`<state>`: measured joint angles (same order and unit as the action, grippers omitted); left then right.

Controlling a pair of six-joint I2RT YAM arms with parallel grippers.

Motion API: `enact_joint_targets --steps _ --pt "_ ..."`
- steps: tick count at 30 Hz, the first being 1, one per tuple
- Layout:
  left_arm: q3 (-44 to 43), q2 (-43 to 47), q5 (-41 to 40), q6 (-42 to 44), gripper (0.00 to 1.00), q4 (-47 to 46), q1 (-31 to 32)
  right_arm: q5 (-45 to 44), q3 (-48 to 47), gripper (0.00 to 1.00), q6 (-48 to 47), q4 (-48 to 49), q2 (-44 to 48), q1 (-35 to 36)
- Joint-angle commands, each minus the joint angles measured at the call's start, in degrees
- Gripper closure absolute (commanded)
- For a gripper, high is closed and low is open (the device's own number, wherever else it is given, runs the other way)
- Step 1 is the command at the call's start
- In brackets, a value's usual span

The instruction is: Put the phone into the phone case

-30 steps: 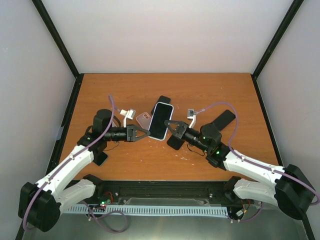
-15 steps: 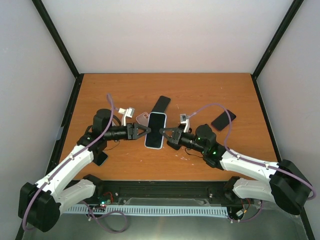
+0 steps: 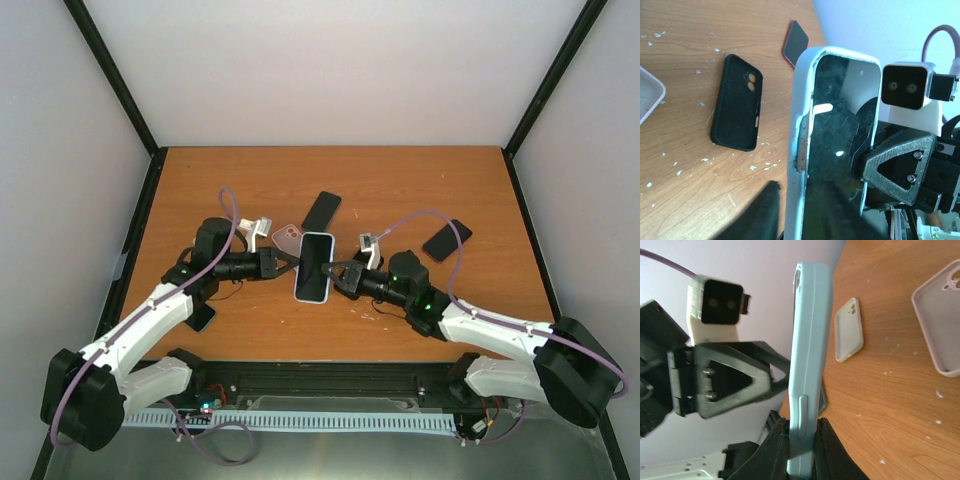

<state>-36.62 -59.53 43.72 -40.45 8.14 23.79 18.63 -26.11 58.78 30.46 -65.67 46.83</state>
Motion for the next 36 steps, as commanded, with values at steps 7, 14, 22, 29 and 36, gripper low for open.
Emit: enact_joint_targets --steps 7,14,22,29,36 --pt "-0.7 4.9 -9.7 3.3 0.02 5.4 0.4 0.6 -6.5 0.97 -14.5 -10.6 -3.2 -14.0" --pt "-0.6 5.8 -16.2 2.6 0.01 11.2 0.3 9.0 -16.5 0.97 -17.8 -9.7 -19.2 -29.7" --pt "1.2 4.0 -25.3 -2.9 0.00 14.7 -0.1 14.5 -27.9 0.94 -16.5 -7.9 -39.0 -37.2" --pt "2.3 -2.7 -29.6 -6.6 0.05 11.5 -0.6 13.0 -35.2 0.79 -18.7 -17.9 -47.5 -38.6" --pt "-4.1 -12.9 -36.9 -5.3 0.09 10.4 -1.1 4.8 -39.4 0.45 -20.3 -36.4 -43.9 -38.7"
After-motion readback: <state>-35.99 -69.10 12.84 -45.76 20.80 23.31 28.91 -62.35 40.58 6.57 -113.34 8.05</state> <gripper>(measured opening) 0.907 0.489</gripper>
